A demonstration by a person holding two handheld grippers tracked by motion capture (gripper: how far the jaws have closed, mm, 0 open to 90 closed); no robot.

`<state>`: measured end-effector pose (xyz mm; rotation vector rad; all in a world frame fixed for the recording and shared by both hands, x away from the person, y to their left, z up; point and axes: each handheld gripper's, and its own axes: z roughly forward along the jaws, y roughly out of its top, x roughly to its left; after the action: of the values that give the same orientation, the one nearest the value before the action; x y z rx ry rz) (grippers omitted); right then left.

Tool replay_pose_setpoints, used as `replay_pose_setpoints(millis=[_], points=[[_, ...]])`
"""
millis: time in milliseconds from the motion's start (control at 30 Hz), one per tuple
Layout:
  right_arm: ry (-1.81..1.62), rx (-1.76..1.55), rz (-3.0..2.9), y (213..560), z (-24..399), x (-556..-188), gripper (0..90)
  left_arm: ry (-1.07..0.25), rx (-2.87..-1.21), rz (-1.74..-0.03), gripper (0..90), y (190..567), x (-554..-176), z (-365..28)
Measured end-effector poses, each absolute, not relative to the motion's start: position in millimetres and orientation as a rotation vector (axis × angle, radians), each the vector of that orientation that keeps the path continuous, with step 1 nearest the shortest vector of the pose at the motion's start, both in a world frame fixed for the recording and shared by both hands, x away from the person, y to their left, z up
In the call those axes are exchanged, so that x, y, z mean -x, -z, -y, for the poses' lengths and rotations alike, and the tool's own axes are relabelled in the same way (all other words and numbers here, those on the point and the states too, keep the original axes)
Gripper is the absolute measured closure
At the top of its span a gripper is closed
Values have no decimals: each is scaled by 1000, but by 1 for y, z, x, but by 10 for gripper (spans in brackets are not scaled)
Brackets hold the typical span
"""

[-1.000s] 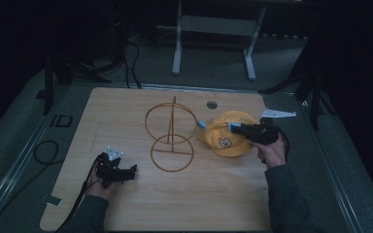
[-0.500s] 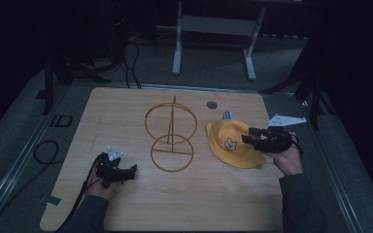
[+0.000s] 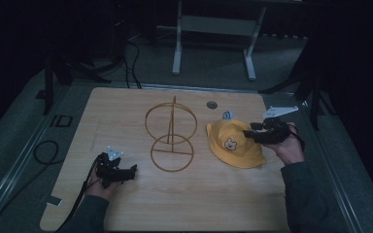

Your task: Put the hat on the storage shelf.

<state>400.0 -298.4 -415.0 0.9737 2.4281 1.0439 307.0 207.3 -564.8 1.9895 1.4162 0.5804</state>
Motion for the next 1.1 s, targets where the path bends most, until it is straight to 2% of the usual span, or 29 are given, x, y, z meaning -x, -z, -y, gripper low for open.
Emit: replay_pose_setpoints(millis=[267, 633, 1100], points=[[-912, -971, -2517, 410, 286, -418, 527, -580, -1990, -1416, 89, 565, -307, -207], [-646, -931, -2603, 405, 266, -446, 495, -579, -1987, -1418, 89, 565, -307, -207], [-384, -949, -2735, 418, 244, -472, 470, -581, -1989, -1416, 89, 565, -307, -207]])
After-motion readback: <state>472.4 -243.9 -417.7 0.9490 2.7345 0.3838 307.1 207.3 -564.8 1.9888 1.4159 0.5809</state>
